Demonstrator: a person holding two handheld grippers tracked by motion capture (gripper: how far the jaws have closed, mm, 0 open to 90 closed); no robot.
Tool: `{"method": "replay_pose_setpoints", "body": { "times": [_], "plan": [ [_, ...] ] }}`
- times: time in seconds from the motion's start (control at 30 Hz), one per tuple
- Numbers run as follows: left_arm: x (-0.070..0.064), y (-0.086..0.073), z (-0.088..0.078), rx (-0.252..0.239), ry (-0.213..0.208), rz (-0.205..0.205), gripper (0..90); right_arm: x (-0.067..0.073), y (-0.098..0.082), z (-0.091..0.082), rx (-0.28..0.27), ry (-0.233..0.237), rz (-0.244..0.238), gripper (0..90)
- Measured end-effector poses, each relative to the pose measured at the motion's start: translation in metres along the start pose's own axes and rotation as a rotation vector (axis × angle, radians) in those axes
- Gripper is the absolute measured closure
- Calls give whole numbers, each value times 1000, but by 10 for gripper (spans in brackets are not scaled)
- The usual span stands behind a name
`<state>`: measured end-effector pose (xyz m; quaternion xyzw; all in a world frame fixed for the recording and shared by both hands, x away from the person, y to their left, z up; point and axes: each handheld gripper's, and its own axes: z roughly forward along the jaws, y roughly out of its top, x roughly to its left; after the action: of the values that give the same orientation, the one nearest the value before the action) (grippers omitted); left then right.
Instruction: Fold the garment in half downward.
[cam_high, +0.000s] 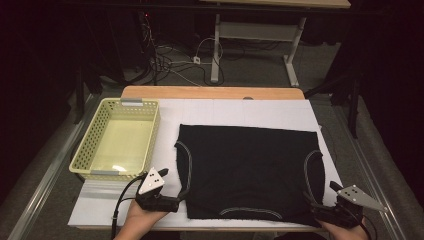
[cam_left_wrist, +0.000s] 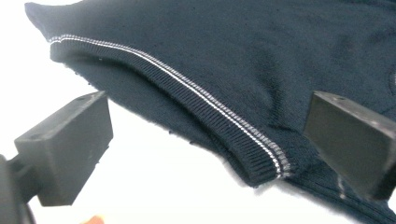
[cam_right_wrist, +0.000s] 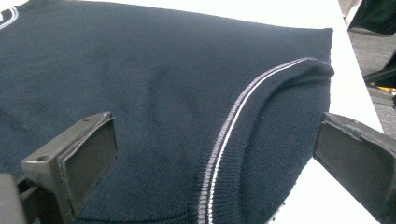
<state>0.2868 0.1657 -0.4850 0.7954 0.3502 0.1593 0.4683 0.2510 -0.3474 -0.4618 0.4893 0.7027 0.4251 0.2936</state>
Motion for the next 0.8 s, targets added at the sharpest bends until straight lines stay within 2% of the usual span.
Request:
{"method": "replay_pose_setpoints", "body": {
  "times": [0.17, 0.27, 0.33, 0.43, 0.5, 0.7, 0.8],
  "plan": [
    [5, 2, 2, 16, -18, -30, 0, 0, -7, -2, -1, 11, -2, 3],
    [3, 4, 6, 40, 4, 17, 0, 1, -8, -4, -14, 22, 4, 3],
    [2, 5, 8, 58, 7, 23, 0, 4, -8, -4, -21, 32, -2, 3],
    [4, 3, 7, 37, -7, 10, 0, 11, -6, -2, -25, 70, 3, 4],
    [5, 3, 6, 25, -9, -2, 0, 17, -4, -1, -33, 75, -9, 3],
    [5, 2, 5, 21, -14, 1, 0, 38, 5, 3, -70, 104, -21, 3],
    [6, 2, 4, 13, -13, -10, 4, 49, 9, 6, -81, 141, -33, 4]
  ]
}}
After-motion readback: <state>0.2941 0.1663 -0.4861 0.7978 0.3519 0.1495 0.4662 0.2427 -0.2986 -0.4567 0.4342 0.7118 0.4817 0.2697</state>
